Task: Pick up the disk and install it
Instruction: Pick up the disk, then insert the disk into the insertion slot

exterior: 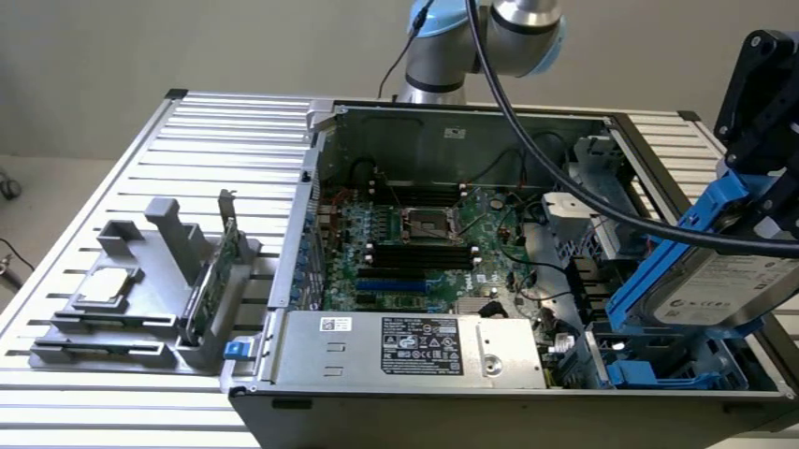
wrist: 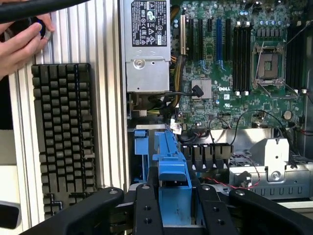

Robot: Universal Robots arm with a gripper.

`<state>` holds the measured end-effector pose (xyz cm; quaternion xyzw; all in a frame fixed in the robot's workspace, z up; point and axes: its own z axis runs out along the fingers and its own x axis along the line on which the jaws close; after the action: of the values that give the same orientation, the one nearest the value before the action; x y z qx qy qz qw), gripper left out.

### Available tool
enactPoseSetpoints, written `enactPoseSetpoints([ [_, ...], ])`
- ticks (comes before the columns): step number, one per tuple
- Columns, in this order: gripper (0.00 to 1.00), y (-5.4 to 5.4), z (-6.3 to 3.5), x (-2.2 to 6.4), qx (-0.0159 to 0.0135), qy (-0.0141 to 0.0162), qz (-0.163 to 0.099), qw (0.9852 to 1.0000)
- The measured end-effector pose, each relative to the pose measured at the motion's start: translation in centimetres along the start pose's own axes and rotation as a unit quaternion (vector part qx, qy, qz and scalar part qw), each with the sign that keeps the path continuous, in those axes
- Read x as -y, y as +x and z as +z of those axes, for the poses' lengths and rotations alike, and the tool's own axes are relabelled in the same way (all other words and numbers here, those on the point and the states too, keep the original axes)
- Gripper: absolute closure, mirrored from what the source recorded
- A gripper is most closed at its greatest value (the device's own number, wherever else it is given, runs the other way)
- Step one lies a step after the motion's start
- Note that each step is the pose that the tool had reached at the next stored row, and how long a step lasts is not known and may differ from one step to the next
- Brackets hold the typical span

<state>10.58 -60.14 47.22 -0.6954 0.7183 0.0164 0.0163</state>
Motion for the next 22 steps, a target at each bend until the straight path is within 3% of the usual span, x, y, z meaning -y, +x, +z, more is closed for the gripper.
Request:
enactPoseSetpoints([
  [22,0.67,-0.26,0.02,-0.01,0.0001,0.0000,0.000,1.0000],
])
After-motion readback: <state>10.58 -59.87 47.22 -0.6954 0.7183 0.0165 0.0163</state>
